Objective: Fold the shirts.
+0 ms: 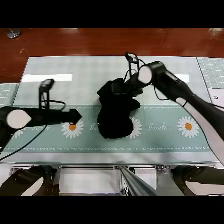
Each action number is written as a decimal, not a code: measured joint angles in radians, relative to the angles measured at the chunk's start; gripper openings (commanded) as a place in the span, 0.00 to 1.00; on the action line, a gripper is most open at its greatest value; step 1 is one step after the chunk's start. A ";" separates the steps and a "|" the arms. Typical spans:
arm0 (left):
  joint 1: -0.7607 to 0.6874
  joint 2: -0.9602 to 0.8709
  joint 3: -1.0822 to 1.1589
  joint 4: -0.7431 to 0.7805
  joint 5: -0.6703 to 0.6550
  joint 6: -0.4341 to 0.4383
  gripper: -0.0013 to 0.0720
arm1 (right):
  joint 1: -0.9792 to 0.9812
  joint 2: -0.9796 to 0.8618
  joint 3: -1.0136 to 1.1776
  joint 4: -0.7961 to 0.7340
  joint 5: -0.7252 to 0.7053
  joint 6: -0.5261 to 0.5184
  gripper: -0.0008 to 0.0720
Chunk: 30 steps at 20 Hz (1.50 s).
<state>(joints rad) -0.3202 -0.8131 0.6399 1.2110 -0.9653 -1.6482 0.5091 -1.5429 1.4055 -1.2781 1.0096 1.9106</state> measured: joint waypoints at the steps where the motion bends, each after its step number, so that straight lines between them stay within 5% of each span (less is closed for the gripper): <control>1: -0.017 -0.022 -0.006 -0.008 -0.003 0.000 0.97 | -0.050 0.000 0.013 0.066 0.027 -0.064 0.87; 5: -0.089 -0.087 -0.042 -0.124 -0.005 0.027 0.97 | -0.302 0.093 0.034 0.138 0.180 -0.227 0.87; 9: -0.213 -0.145 -0.109 -0.309 0.187 0.054 0.97 | -0.556 0.281 -0.183 0.071 0.241 -0.294 0.86; 14: -0.305 -0.307 -0.124 -0.463 0.339 0.068 0.97 | -0.702 0.479 -0.591 0.190 0.113 -0.376 0.86; 19: -0.338 -0.437 -0.037 -0.563 0.452 0.128 0.97 | -0.650 0.529 -0.767 0.296 -0.007 -0.426 0.85; 20: -0.340 -0.467 -0.005 -0.569 0.463 0.147 0.86 | -0.627 0.533 -0.780 0.310 -0.054 -0.425 0.85; 21: -0.337 -0.495 0.028 -0.572 0.462 0.167 0.28 | -0.607 0.534 -0.790 0.321 -0.094 -0.418 0.85; 22: -0.329 -0.523 0.063 -0.573 0.441 0.185 0.05 | -0.586 0.529 -0.796 0.341 -0.138 -0.413 0.85; 30: -0.111 -0.605 0.289 -0.583 0.155 0.406 0.05 | -0.452 0.237 -0.603 0.430 -0.212 -0.437 0.85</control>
<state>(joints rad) -0.4316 -1.4181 0.9287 0.6281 -0.8104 -1.2419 0.0570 -1.3060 0.8021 -0.8486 0.7975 1.4734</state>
